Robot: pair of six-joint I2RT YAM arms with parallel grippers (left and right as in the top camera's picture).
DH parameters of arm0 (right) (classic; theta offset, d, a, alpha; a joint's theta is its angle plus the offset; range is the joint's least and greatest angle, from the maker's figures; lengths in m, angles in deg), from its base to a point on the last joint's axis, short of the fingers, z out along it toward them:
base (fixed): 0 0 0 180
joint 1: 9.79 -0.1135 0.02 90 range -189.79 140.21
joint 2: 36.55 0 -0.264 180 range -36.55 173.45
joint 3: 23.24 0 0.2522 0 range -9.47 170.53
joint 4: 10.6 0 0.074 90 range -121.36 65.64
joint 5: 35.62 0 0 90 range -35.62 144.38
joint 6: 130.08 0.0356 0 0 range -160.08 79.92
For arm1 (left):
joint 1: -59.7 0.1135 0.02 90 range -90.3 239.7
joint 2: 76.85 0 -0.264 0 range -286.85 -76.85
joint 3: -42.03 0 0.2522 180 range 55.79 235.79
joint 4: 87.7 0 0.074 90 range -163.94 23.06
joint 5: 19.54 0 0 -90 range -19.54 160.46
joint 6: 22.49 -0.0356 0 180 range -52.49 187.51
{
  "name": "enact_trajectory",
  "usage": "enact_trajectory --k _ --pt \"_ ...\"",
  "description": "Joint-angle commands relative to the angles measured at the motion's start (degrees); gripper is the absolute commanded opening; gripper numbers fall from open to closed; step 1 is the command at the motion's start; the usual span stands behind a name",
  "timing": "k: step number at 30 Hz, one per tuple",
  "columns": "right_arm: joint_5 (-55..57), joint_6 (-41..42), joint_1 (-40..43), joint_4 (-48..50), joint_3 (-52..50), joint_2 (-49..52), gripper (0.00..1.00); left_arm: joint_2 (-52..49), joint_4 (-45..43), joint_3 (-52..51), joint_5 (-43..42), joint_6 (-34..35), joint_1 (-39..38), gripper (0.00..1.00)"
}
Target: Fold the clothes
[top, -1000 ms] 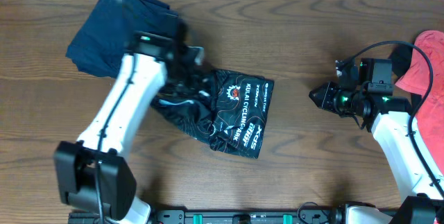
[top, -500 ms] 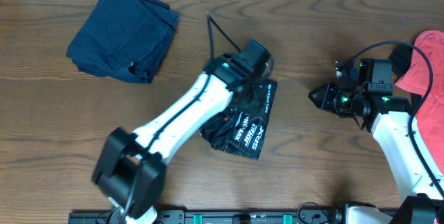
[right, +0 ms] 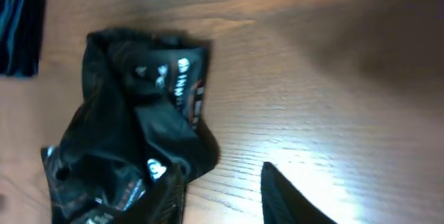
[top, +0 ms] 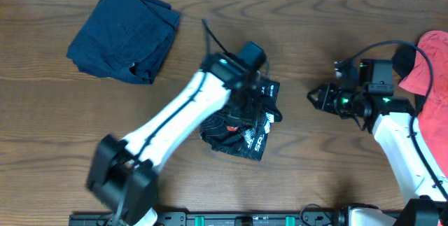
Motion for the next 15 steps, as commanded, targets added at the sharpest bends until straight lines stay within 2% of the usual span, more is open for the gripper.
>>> enact_trajectory --k 1,3,8,11,15 --pt "-1.7 -4.2 -4.8 1.6 0.2 -0.4 0.41 4.5 1.8 1.9 4.0 -1.6 3.0 0.68" --pt "-0.8 -4.2 -8.1 3.4 0.1 0.0 0.45 5.2 2.9 1.9 6.7 -1.6 4.9 0.71" --pt "1.9 -4.2 -16.5 8.2 0.1 3.3 0.50 5.3 4.0 1.9 7.0 -1.6 9.3 0.72" --pt "5.0 -4.9 -20.5 8.8 0.1 6.7 0.49 5.3 4.2 1.9 7.0 -1.6 10.8 0.72" --pt "3.8 -6.9 -24.0 9.3 0.1 11.0 0.47 5.3 4.7 1.9 7.0 -1.7 11.4 0.72"
